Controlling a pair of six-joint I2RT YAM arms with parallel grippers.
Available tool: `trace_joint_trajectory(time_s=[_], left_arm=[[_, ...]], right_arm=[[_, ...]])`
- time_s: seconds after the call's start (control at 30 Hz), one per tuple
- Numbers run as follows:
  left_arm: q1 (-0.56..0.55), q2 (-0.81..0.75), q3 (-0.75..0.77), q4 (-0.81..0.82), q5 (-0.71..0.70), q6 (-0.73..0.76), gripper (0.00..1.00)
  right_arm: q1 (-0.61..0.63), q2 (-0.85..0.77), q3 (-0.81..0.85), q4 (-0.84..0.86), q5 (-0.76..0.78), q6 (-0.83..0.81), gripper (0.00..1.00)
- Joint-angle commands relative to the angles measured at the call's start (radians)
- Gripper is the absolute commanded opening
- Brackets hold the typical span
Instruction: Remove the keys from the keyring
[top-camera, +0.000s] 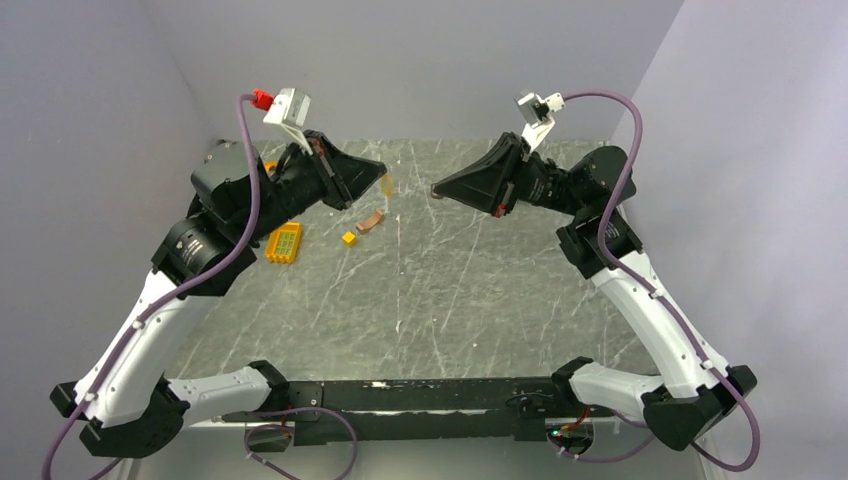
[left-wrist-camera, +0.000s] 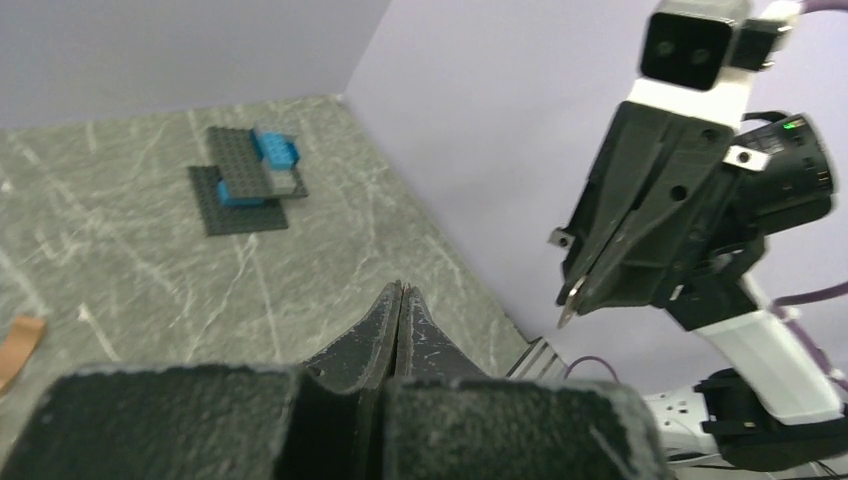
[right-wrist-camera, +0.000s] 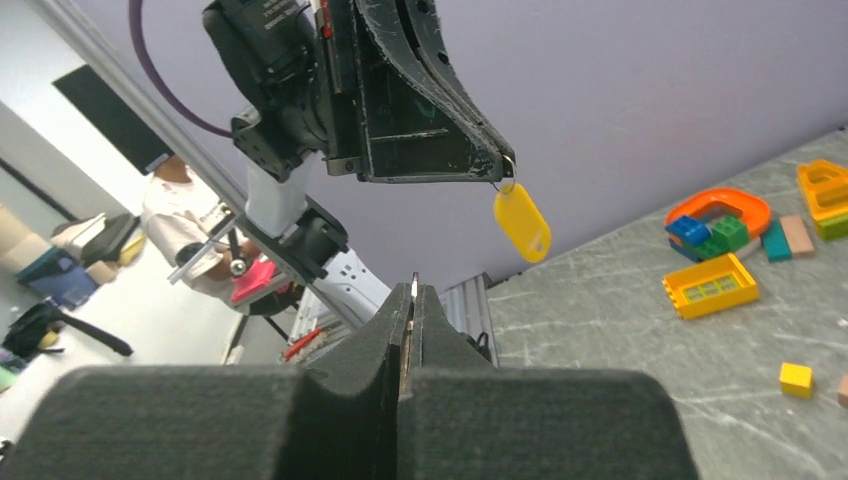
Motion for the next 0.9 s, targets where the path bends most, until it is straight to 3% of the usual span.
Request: trace_joint_trajectory(time_s=[0.0, 0.53, 0.87], left_arm=[[-0.002, -0.051, -0.043, -0.087, -0.108, 0.04, 0.0], [-0.002, -0.163, -0.311, -0.297, -0.298, 0.009, 0.0], [0.022, -0.066, -0.465, -0.402, -0.348, -0.053, 0.0]], right_arm=[[0.0, -0.035, 0.005, -0.176, 0.049, -0.129, 0.0], [-0.002, -0.031, 0.027, -0.651, 0.241, -0.37, 0.0], [-0.001, 0.079, 0.048, -0.958, 0.497, -0.394, 0.0]])
